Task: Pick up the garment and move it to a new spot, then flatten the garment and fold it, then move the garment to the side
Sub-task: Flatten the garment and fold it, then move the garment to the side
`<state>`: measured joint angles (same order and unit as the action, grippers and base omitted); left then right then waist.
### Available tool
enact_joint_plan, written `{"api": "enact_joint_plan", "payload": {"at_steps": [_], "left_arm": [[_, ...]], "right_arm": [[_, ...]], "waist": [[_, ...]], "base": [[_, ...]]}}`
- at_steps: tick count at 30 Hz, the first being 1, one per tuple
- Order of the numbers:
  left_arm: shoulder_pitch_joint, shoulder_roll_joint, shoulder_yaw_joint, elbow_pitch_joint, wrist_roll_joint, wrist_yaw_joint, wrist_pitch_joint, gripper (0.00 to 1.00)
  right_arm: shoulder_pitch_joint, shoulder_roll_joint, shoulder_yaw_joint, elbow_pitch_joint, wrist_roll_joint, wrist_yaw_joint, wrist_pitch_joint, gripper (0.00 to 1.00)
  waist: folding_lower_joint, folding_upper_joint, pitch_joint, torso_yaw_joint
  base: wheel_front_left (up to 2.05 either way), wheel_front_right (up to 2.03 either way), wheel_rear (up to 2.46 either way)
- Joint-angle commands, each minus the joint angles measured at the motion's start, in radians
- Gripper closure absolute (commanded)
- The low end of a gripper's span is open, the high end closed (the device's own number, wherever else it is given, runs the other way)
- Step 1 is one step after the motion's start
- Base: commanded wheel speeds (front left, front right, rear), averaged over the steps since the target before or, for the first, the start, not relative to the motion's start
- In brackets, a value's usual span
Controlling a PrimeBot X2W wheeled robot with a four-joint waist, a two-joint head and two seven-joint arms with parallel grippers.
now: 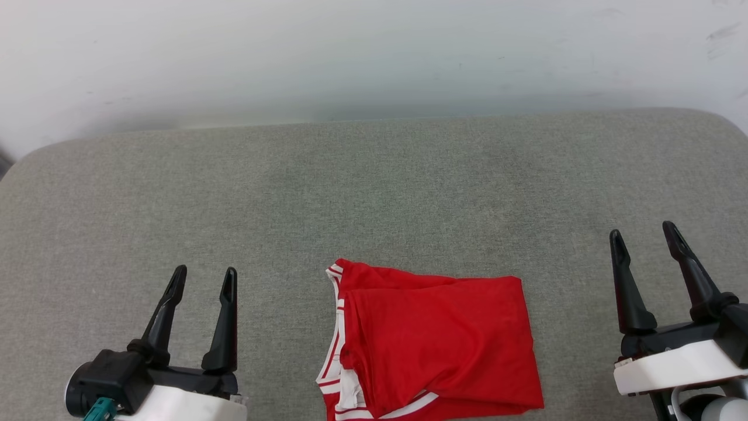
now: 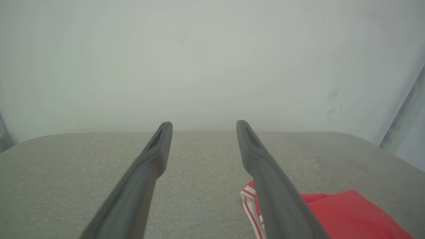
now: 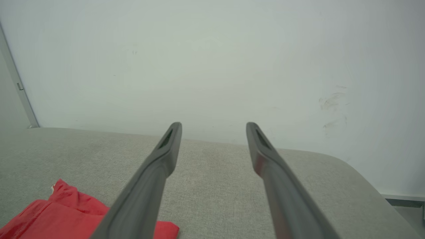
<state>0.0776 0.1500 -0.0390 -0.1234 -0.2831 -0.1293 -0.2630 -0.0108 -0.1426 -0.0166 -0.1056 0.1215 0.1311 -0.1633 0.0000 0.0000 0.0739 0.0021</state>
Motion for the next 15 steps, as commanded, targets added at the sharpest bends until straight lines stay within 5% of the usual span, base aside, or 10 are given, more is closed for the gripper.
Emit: {"api": "enact_joint_plan", "payload": {"at_steps": [1, 12, 15], "left_arm": [[-0.002, -0.001, 0.002, -0.002, 0.007, -0.002, -0.002, 0.0], [-0.01, 0.0, -0.011, -0.003, 0.017, -0.002, -0.002, 0.0], [-0.021, 0.001, -0.018, -0.003, 0.014, -0.002, -0.002, 0.0]], "right_arm": [[0.007, 0.005, 0.0, -0.001, -0.007, -0.001, 0.0, 0.0], [0.007, 0.003, 0.014, 0.01, -0.008, -0.001, 0.032, 0.0], [0.003, -0.033, 0.055, 0.002, 0.026, -0.001, 0.16, 0.0]], "waist": [[0.0, 0.0, 0.0, 0.0], [0.0, 0.0, 0.01, 0.008], [0.0, 0.0, 0.025, 0.017]], "base": [[0.0, 0.0, 0.0], [0.0, 0.0, 0.0], [0.0, 0.0, 0.0]]}}
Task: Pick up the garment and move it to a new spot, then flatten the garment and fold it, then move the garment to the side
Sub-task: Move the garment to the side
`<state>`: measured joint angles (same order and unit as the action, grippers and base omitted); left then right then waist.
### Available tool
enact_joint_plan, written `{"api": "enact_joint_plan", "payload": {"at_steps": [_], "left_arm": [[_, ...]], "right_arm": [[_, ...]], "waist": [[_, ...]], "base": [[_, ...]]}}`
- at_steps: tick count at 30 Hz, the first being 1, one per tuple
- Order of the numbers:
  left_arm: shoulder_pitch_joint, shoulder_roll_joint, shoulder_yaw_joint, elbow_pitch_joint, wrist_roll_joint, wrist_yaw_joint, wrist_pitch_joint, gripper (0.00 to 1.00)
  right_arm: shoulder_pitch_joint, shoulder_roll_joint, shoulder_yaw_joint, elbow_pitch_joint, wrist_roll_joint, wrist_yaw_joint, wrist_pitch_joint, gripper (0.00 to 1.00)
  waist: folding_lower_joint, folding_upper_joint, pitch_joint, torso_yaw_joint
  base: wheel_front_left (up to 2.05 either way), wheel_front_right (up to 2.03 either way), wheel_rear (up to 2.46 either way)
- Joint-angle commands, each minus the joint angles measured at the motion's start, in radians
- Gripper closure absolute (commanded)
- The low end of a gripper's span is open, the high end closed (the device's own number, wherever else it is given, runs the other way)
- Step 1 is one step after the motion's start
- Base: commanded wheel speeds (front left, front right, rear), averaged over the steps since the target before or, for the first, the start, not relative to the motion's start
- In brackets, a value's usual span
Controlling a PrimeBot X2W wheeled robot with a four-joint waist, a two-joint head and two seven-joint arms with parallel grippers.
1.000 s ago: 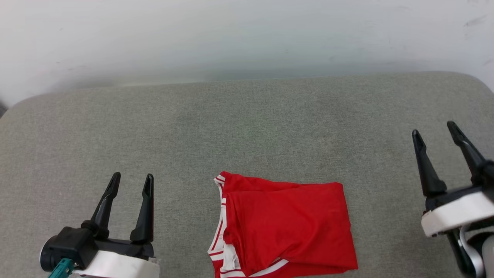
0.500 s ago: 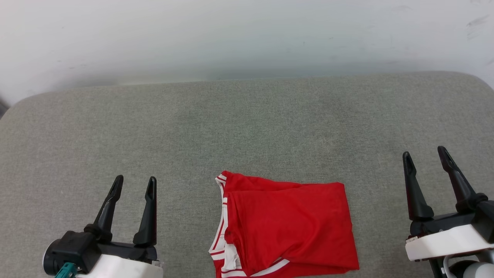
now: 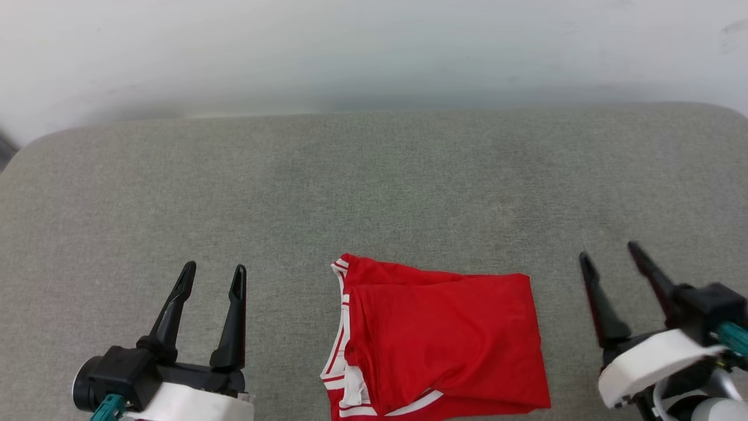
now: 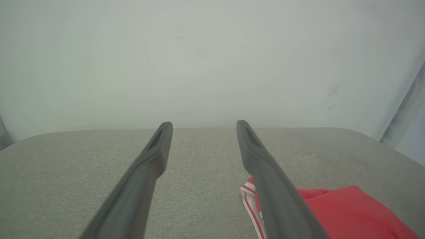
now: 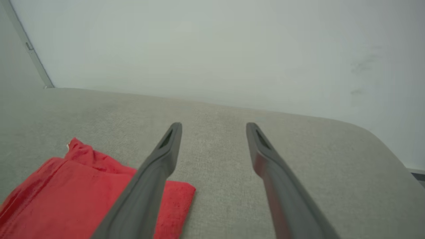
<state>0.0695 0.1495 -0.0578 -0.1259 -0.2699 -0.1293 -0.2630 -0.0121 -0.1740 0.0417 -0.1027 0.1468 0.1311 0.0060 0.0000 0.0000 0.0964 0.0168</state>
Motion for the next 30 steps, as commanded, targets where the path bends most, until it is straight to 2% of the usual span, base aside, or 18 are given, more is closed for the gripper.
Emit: {"api": "enact_joint_plan", "payload": {"at_steps": [1, 5, 10, 13, 16, 19, 24, 29, 30], "left_arm": [[-0.016, 0.002, -0.001, -0.001, 0.001, -0.002, -0.002, 0.0], [-0.027, 0.001, -0.007, 0.001, -0.002, -0.002, -0.002, 0.0], [-0.052, -0.001, -0.023, 0.006, -0.003, -0.002, -0.002, 0.0], [-0.073, -0.001, -0.039, 0.011, 0.0, -0.002, -0.002, 0.0], [-0.089, -0.003, -0.054, 0.019, -0.004, -0.002, -0.002, 0.0], [-0.104, -0.003, -0.066, 0.026, -0.006, -0.002, -0.002, 0.0], [-0.122, -0.004, -0.081, 0.035, -0.012, -0.002, -0.002, 0.0], [-0.126, -0.005, -0.092, 0.046, -0.011, -0.002, -0.002, 0.0], [-0.126, -0.006, -0.094, 0.049, -0.01, -0.002, -0.002, 0.0]], "right_arm": [[0.004, -0.022, 0.02, -0.003, 0.015, -0.001, 0.047, 0.0], [-0.013, -0.098, 0.09, -0.042, 0.103, -0.001, 0.314, 0.0], [-0.023, -0.105, 0.081, -0.077, 0.217, -0.001, 0.687, 0.0], [-0.046, -0.101, 0.082, -0.093, 0.235, 0.0, 0.831, 0.0], [-0.064, -0.101, 0.079, -0.068, 0.209, -0.001, 0.905, 0.0], [-0.082, -0.074, 0.076, -0.034, 0.199, -0.001, 0.933, 0.0], [-0.09, -0.045, 0.08, 0.043, 0.185, 0.0, 0.942, 0.0], [-0.084, -0.041, 0.136, 0.139, 0.158, 0.0, 0.913, 0.0], [-0.086, -0.048, 0.152, 0.153, 0.15, 0.0, 0.901, 0.45]], "waist": [[0.0, 0.0, 0.008, 0.005], [0.0, 0.0, 0.034, 0.016], [0.0, 0.0, 0.074, 0.04], [0.0, 0.0, 0.099, 0.062], [0.0, 0.0, 0.118, 0.087], [0.0, 0.0, 0.134, 0.112], [0.0, 0.0, 0.153, 0.148], [0.0, 0.0, 0.154, 0.167], [0.0, 0.0, 0.152, 0.169]], "base": [[0.0, 0.0, 0.0], [0.0, 0.0, 0.0], [0.0, 0.0, 0.0], [0.0, 0.0, 0.0], [0.0, 0.0, 0.0], [0.0, 0.0, 0.0], [0.0, 0.0, 0.0], [0.0, 0.0, 0.0], [0.0, 0.0, 0.0]]}}
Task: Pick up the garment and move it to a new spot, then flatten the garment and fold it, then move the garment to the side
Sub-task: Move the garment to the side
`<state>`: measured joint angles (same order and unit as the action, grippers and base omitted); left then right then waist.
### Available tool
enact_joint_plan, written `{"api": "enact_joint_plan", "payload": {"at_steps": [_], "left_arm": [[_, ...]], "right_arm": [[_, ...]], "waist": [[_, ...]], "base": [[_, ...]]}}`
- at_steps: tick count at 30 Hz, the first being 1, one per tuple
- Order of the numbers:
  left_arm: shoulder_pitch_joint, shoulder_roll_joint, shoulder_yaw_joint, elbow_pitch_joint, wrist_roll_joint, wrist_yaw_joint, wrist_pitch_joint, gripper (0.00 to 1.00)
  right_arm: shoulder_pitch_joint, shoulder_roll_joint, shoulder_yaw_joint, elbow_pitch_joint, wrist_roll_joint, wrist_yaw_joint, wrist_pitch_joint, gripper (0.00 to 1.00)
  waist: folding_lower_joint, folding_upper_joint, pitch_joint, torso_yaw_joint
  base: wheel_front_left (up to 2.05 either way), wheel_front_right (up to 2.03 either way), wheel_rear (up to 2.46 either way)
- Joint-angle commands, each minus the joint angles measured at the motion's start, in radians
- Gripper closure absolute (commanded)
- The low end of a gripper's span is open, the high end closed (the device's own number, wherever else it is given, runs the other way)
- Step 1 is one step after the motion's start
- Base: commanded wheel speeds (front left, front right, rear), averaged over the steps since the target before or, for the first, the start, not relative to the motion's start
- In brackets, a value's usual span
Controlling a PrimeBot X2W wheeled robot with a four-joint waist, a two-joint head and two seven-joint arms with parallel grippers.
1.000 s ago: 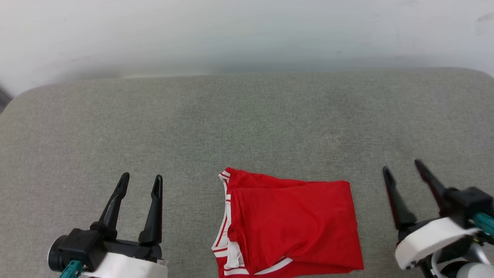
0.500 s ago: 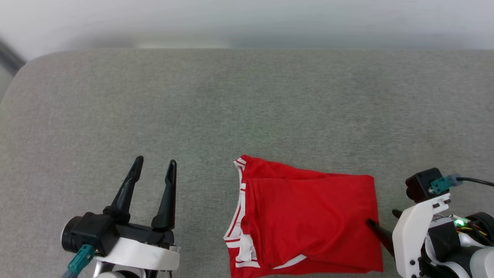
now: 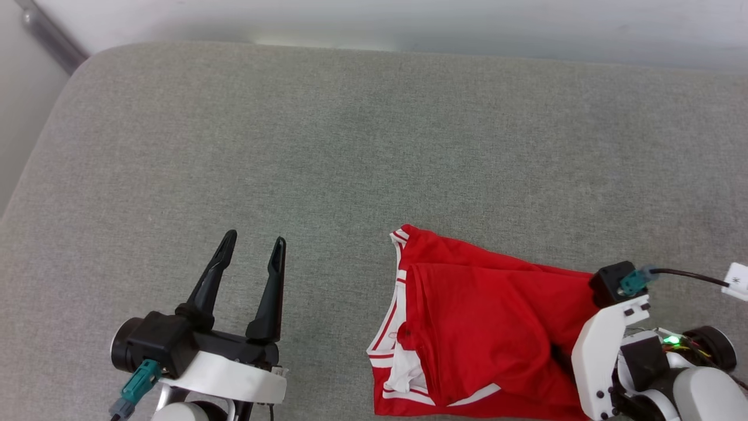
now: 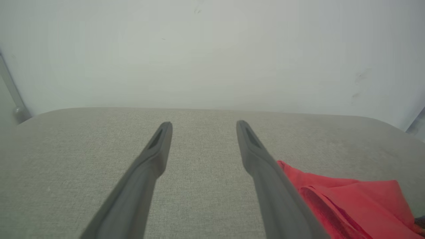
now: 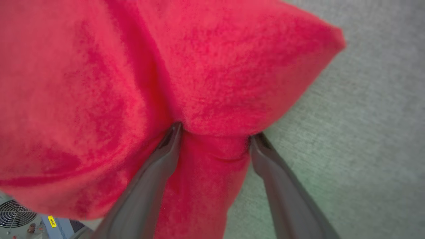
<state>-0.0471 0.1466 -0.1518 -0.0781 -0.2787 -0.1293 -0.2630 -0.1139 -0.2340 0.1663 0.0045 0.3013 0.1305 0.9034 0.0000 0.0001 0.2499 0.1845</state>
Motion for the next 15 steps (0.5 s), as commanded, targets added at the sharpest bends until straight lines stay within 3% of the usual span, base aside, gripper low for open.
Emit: {"api": "enact_joint_plan", "payload": {"at_steps": [1, 9, 15], "left_arm": [[-0.007, -0.004, -0.003, 0.003, 0.001, -0.002, -0.002, 0.0], [0.011, -0.009, -0.038, 0.011, -0.003, -0.002, -0.002, 0.0], [0.002, -0.03, -0.08, 0.018, 0.013, -0.002, -0.002, 0.0]], "right_arm": [[0.012, 0.003, 0.041, 0.056, -0.015, 0.0, -0.015, 1.0], [-0.084, -0.107, 0.126, 0.053, -0.118, -0.001, -0.136, 1.0], [-0.181, -0.258, 0.231, -0.024, -0.17, 0.0, -0.13, 1.0]], "waist": [[0.0, -0.0001, -0.004, 0.001], [0.0, -0.0001, -0.043, -0.055], [0.0, -0.0001, -0.035, -0.162]], "base": [[0.0, 0.0, 0.0], [0.0, 0.0, 0.0], [0.0, 0.0, 0.0]]}}
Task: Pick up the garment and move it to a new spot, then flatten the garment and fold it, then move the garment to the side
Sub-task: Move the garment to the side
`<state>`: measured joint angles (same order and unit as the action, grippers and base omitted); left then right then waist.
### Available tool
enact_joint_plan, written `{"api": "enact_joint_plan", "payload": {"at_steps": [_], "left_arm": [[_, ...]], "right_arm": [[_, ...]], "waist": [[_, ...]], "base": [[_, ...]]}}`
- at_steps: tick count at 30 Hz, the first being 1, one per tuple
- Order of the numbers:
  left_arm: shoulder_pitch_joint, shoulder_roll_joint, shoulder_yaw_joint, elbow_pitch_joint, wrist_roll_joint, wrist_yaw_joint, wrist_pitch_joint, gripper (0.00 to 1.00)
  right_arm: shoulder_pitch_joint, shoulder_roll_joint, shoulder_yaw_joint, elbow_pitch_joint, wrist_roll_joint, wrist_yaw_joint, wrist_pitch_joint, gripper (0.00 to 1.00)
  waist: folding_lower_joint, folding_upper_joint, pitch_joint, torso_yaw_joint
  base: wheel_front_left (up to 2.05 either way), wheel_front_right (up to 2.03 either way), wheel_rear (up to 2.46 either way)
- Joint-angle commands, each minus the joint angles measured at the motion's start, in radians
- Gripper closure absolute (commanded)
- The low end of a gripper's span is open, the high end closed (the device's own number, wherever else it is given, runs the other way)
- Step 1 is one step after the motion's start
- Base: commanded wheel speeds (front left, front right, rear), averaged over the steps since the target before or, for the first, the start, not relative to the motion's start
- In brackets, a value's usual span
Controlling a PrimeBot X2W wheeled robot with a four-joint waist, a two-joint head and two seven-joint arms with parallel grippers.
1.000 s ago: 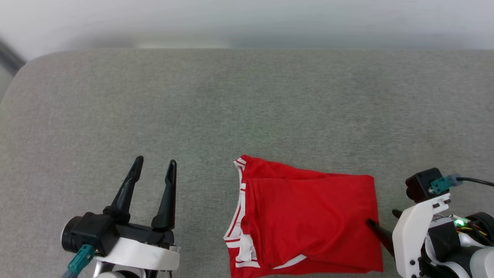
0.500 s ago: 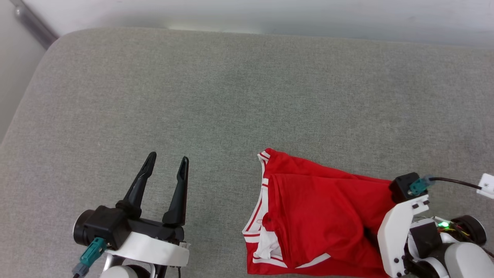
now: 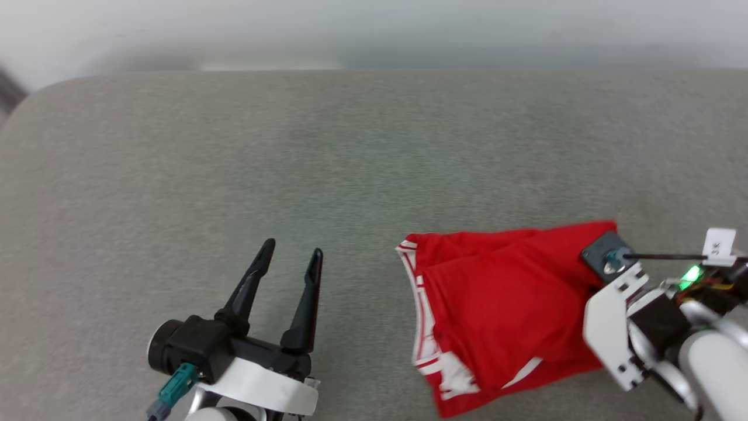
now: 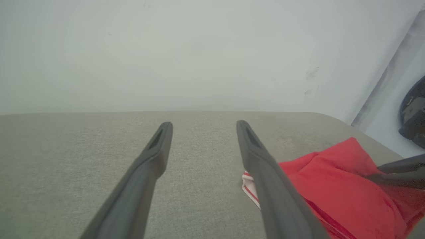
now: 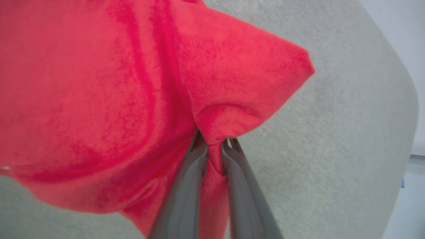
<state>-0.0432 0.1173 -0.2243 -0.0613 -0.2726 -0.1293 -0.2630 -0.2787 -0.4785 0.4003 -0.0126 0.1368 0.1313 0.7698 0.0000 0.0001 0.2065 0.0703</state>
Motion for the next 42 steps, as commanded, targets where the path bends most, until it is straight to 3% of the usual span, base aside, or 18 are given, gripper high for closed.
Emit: {"api": "enact_joint_plan", "payload": {"at_steps": [1, 10, 20, 31, 38, 39, 40, 42], "left_arm": [[-0.008, -0.008, -0.008, 0.0, 0.008, -0.002, -0.002, 0.0], [-0.116, -0.014, -0.07, 0.002, -0.006, -0.002, -0.002, 0.0], [-0.27, 0.053, -0.154, -0.031, 0.01, -0.002, -0.002, 0.0], [-0.397, 0.115, -0.228, -0.095, 0.031, -0.002, -0.002, 0.0], [-0.409, 0.125, -0.229, -0.113, 0.025, -0.002, -0.002, 0.0], [-0.408, 0.124, -0.228, -0.11, 0.024, -0.002, -0.002, 0.0], [-0.407, 0.124, -0.225, -0.107, 0.024, -0.002, -0.002, 0.0], [-0.4, 0.118, -0.213, -0.103, 0.024, -0.002, -0.002, 0.0]], "right_arm": [[-0.041, -0.044, 0.02, -0.025, -0.008, -0.001, 0.007, 1.0], [-0.214, -0.332, 0.123, -0.093, -0.042, -0.001, -0.038, 1.0], [-0.263, -0.462, 0.034, 0.033, -0.048, -0.001, -0.212, 1.0], [-0.232, -0.467, -0.212, 0.328, -0.098, -0.001, -0.484, 1.0], [-0.255, -0.414, -0.31, 0.463, -0.146, -0.001, -0.599, 0.99], [-0.261, -0.411, -0.319, 0.473, -0.154, -0.001, -0.612, 0.21], [-0.27, -0.404, -0.327, 0.483, -0.162, -0.001, -0.622, 0.0], [-0.273, -0.386, -0.335, 0.489, -0.177, -0.001, -0.631, 0.0]], "waist": [[0.0, -0.0001, 0.021, -0.074], [0.0, -0.0001, 0.17, -0.266], [0.0, -0.0001, 0.338, -0.368], [0.0, -0.0001, 0.464, -0.339], [0.0, -0.0001, 0.489, -0.308], [0.0, -0.0001, 0.485, -0.304], [0.0, -0.0001, 0.48, -0.3], [0.0, -0.0001, 0.462, -0.295]], "base": [[0.0, 0.0, 0.0], [0.0, 0.0, 0.0], [0.0, 0.0, 0.0], [0.0, 0.0, 0.0], [0.0, 0.0, 0.0], [0.0, 0.0, 0.0], [0.0, 0.0, 0.0], [0.0, 0.0, 0.0]]}}
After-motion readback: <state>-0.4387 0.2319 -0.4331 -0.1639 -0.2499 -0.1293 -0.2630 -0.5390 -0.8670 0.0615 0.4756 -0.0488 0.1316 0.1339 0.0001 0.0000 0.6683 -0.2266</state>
